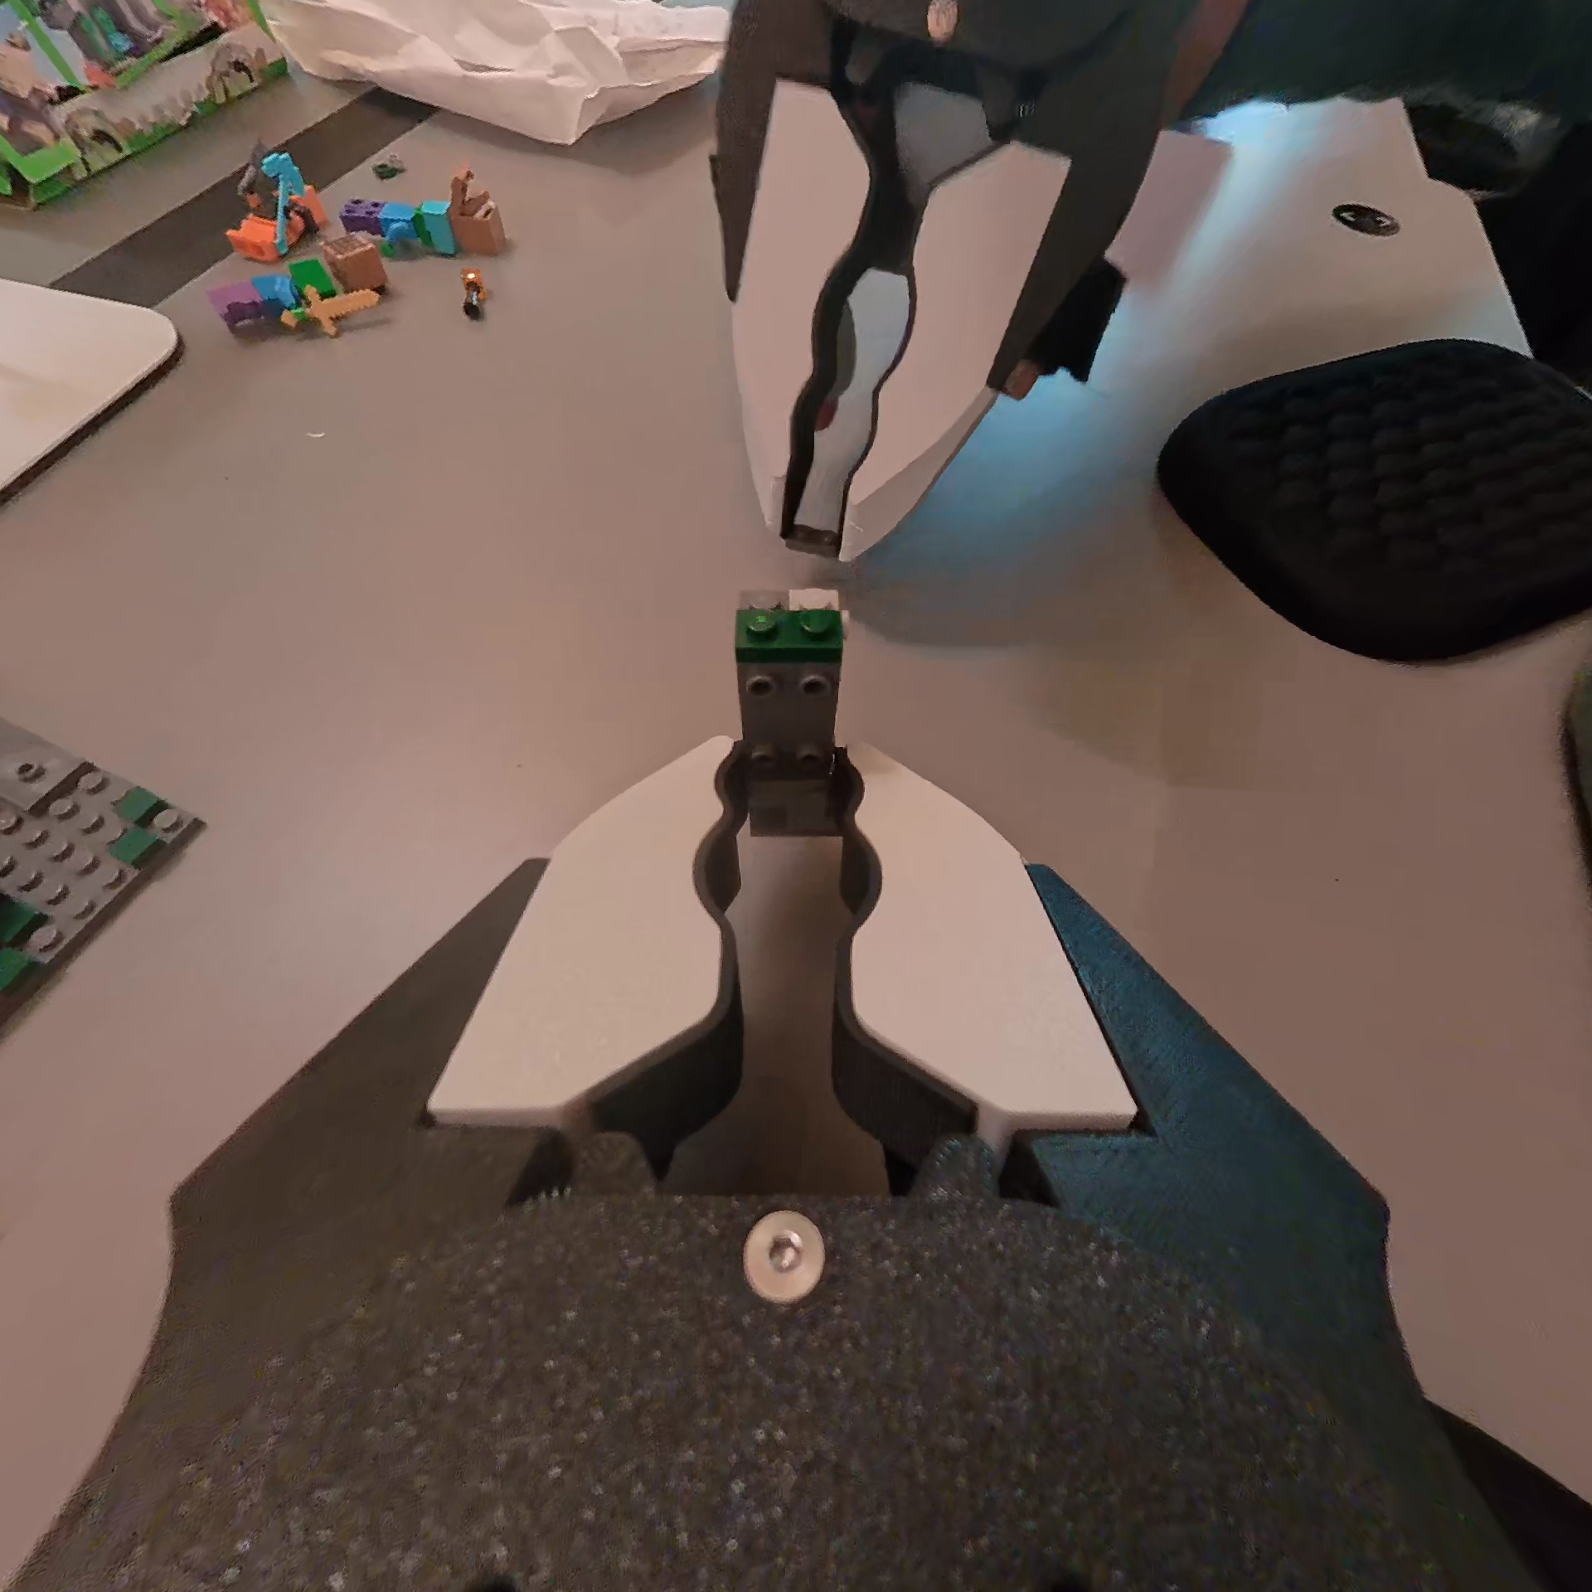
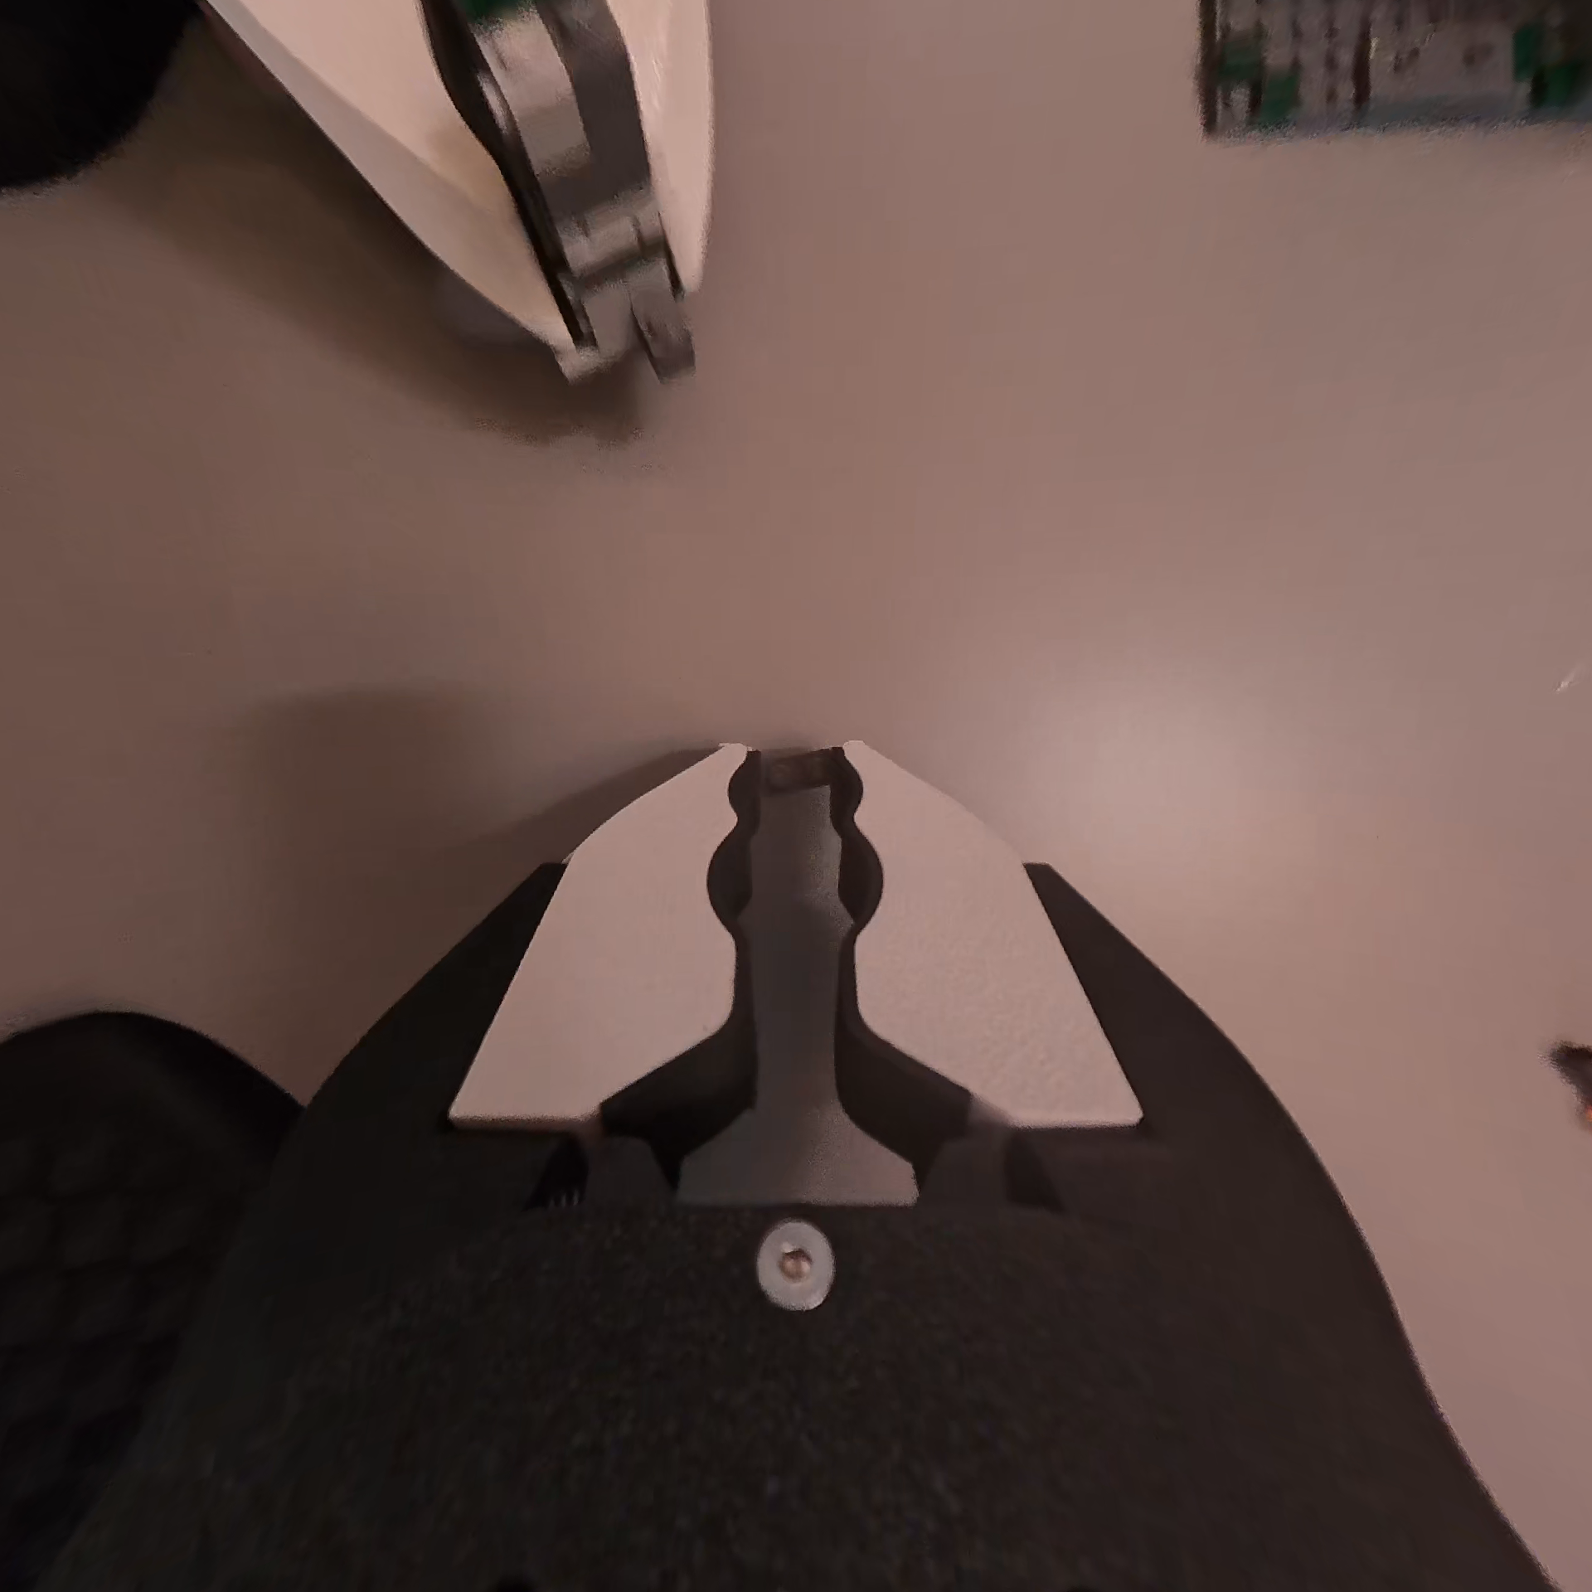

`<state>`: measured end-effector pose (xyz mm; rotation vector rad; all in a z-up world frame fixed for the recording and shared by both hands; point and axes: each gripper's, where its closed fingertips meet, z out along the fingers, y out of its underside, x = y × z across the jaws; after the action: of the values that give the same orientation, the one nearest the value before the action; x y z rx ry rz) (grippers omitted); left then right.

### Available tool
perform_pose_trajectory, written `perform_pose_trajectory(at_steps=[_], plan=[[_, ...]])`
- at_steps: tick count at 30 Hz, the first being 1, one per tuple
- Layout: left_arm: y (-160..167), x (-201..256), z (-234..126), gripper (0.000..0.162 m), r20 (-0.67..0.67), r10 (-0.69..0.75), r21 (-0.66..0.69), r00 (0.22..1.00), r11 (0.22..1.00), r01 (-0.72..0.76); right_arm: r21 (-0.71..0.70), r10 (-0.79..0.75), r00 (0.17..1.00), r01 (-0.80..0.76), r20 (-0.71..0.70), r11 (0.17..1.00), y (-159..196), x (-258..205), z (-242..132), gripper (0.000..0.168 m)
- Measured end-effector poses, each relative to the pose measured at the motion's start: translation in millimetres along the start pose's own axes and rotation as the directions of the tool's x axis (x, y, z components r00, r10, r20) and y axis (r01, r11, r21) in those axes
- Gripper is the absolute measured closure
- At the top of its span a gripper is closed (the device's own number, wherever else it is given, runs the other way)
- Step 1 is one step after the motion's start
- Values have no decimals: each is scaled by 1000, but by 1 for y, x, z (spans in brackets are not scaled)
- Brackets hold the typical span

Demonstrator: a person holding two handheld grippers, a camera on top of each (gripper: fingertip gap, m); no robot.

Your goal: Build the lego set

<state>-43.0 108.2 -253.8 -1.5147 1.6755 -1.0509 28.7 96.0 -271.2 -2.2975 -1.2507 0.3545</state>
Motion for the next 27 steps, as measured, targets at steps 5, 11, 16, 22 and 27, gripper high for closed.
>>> perform_pose_trajectory(at_steps=[5,11,16,22,27], plan=[[-4,8,1,144,-21,42,19,999,999,-41,56,-144,989,142,29,988,-58,-19,-25,153],[-19,11,-4,143,-1,107,124,994,987,-106,-18,-281,959,282,26,959,-99,-33,-36,153],[-30,10,-9,143,29,129,191,991,973,-132,-78,-326,945,328,32,942,-115,-36,-44,153],[-31,11,-10,143,23,116,203,993,972,-118,-149,-350,935,355,57,923,-118,-41,-44,153],[-32,11,-11,143,27,109,205,994,972,-112,-171,-335,940,342,72,924,-114,-42,-40,153]])
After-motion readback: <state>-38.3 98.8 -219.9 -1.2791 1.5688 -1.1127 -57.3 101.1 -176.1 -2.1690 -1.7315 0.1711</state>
